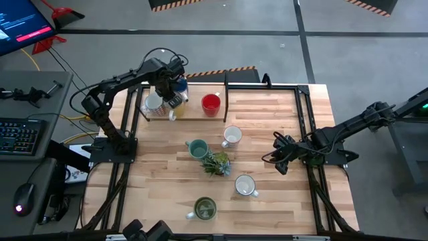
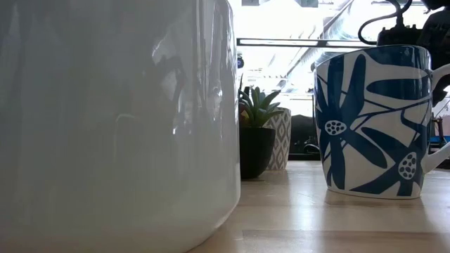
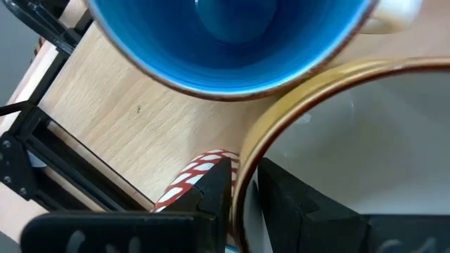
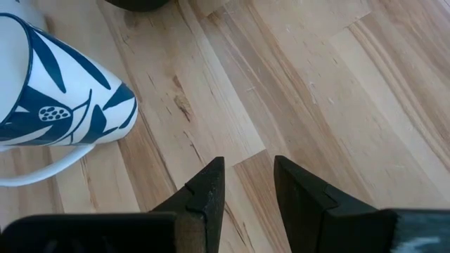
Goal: Place coffee mugs
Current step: Put the yellow mug on the shelf
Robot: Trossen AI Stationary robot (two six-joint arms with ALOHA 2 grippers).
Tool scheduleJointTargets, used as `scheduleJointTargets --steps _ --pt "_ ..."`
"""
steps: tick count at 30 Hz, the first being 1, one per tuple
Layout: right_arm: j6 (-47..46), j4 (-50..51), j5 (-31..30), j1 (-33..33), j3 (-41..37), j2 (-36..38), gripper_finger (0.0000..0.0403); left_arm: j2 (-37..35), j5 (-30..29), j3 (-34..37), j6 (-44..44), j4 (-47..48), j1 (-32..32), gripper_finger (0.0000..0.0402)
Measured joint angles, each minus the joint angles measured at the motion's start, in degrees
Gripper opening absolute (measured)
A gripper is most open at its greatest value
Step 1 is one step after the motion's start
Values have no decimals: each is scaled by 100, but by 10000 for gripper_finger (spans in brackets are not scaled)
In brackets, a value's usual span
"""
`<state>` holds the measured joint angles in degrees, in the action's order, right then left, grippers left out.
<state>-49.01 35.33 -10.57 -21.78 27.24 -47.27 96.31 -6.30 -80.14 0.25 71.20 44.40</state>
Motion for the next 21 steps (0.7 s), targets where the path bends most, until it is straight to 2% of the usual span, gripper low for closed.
scheduleJointTargets --steps 21 --pt "0 1 0 -2 0 0 103 -4 -107 0 2 59 20 63"
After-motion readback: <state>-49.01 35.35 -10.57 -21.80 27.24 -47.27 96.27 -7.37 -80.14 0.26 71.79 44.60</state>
